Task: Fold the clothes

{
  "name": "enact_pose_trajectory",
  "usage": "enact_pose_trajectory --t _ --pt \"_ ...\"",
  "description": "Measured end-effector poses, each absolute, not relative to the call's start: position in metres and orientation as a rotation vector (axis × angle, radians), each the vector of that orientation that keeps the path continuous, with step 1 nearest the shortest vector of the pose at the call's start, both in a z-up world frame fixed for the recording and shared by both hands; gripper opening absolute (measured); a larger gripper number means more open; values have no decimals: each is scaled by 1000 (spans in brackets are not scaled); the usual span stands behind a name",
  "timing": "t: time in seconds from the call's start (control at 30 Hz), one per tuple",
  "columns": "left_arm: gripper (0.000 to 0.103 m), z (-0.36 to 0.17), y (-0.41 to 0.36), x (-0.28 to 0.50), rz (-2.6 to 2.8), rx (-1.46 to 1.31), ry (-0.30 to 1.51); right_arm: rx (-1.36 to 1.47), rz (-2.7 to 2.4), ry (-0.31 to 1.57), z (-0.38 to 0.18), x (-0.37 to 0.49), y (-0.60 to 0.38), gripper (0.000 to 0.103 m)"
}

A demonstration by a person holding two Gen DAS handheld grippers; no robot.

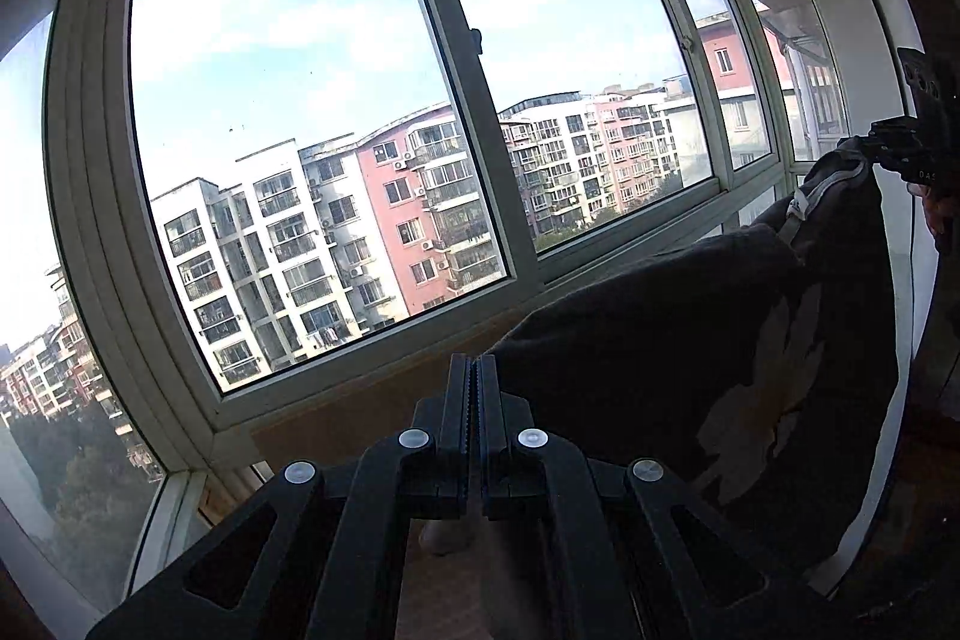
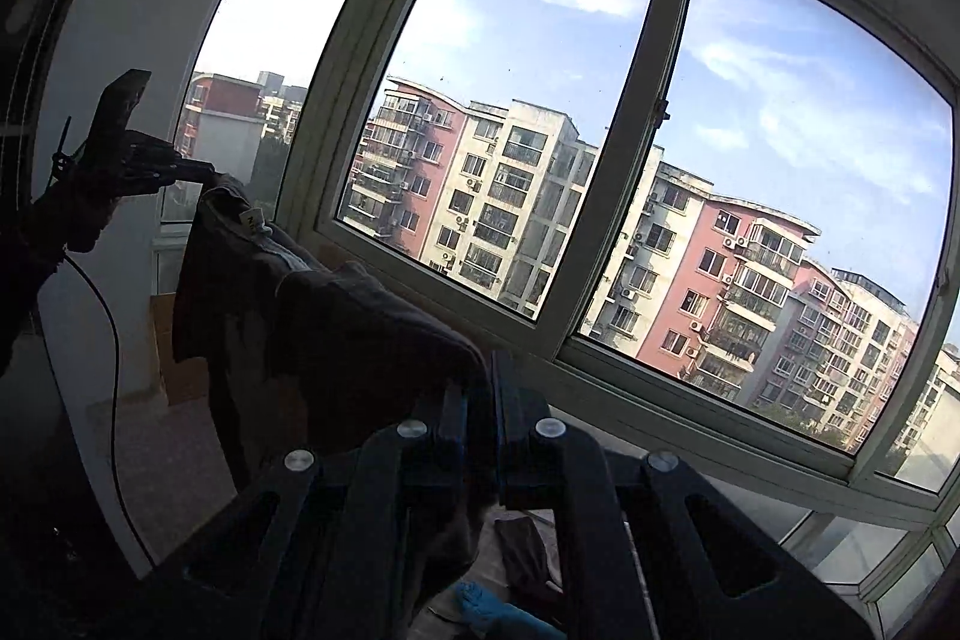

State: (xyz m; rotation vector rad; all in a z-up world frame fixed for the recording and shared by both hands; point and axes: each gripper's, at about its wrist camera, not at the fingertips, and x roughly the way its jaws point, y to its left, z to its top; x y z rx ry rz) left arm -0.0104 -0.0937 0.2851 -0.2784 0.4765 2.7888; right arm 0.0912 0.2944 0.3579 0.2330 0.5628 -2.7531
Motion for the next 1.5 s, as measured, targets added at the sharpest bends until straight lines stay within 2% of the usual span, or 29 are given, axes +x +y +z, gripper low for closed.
enact_pose_trajectory --t 0.13,0.2,0.37,0.4,0.5,0.53,0.63,0.73,0.77,0.87,0.97,1.0,1.03,1.23,1.3,1.33,1.37,1.5 --pt "0 318 -116 34 2897 -183 569 147 -2748 609 379 118 269 6" --pt "0 306 -121 24 2875 -264 567 104 -2758 606 385 126 264 4" --pt "0 265 -131 -11 2791 -498 562 343 -2761 564 340 73 266 4" --pt "0 257 -133 -17 2772 -543 560 457 -2742 571 309 51 267 4" --pt "1 156 -117 -54 2587 -779 550 825 -2603 502 191 1 275 4" --pt "4 116 -110 -51 2522 -860 544 921 -2553 490 153 -1 277 4" --pt "5 -1 -90 -31 2345 -1083 542 1193 -2386 448 37 -9 283 4" --pt "9 -92 -71 -15 2154 -1249 509 1441 -2194 404 -76 -16 288 4" --pt "11 -112 -68 -8 2109 -1295 514 1479 -2130 408 -94 -11 277 4" --pt "15 -162 -58 11 1983 -1411 548 1460 -2006 535 -116 -5 246 6" --pt "23 -174 -51 28 1875 -1425 613 1401 -1932 616 -104 -11 227 23" --pt "31 -176 -48 31 1850 -1422 635 1395 -1912 615 -100 -17 223 33" --pt "37 -176 -45 33 1838 -1416 667 1397 -1893 601 -97 -24 220 39" --pt "38 -187 -43 18 1810 -1449 838 1329 -1834 666 -85 -36 196 39" --pt "33 -197 -40 15 1782 -1480 818 1325 -1808 692 -89 -40 185 39" --pt "18 -201 -39 13 1767 -1496 808 1324 -1795 704 -91 -43 180 39" --pt "12 -206 -38 12 1753 -1512 798 1320 -1779 719 -95 -44 174 39" --pt "7 -197 -41 16 1774 -1497 735 1323 -1697 805 -114 -47 152 40"
